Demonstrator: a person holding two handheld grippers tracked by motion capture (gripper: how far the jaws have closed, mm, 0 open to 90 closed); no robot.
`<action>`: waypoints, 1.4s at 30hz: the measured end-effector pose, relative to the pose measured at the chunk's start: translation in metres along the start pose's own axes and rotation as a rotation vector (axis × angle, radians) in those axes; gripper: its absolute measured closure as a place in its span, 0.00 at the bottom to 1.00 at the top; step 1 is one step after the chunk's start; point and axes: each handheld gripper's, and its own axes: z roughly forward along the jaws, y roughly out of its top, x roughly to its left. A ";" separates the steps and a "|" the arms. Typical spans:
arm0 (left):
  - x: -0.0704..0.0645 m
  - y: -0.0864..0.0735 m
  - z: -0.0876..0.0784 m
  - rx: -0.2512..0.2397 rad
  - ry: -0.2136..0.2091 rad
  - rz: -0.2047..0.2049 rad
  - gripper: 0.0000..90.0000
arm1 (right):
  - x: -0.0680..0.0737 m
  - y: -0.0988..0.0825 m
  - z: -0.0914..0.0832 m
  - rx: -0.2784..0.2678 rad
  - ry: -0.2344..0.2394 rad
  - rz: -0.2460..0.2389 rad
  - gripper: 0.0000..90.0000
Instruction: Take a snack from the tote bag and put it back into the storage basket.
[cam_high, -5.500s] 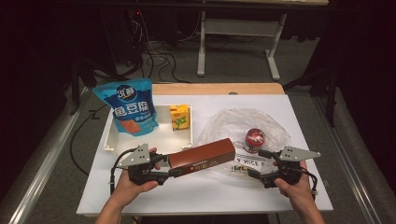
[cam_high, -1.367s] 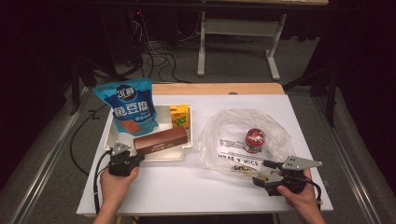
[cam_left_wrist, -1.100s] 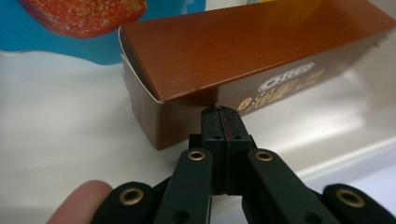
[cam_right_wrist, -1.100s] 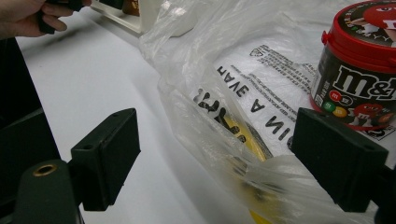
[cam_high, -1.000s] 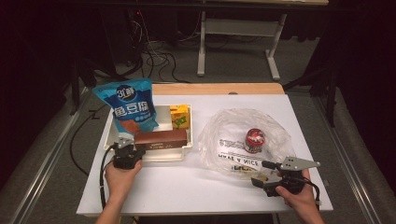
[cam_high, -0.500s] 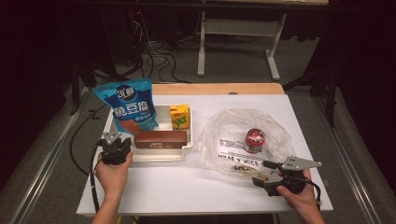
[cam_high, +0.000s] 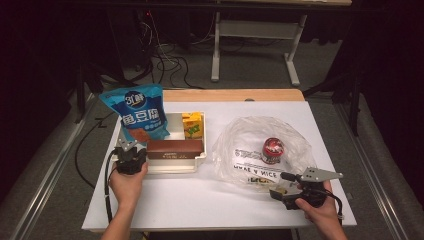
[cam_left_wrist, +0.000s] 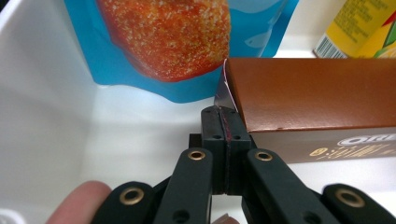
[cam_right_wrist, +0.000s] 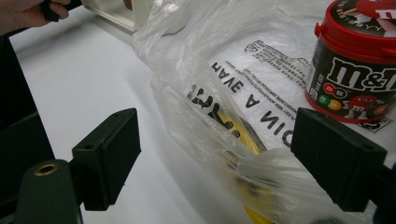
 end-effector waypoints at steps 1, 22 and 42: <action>0.001 0.000 0.000 0.001 -0.006 -0.004 1.00 | 0.000 0.000 0.000 0.000 -0.001 0.000 0.18; -0.010 -0.005 -0.054 -0.123 -0.196 0.010 0.92 | 0.000 0.011 -0.008 -0.108 -0.246 0.126 0.73; -0.039 -0.014 -0.051 -0.130 -0.420 0.090 0.67 | -0.051 0.036 0.004 -0.026 -0.393 0.222 0.99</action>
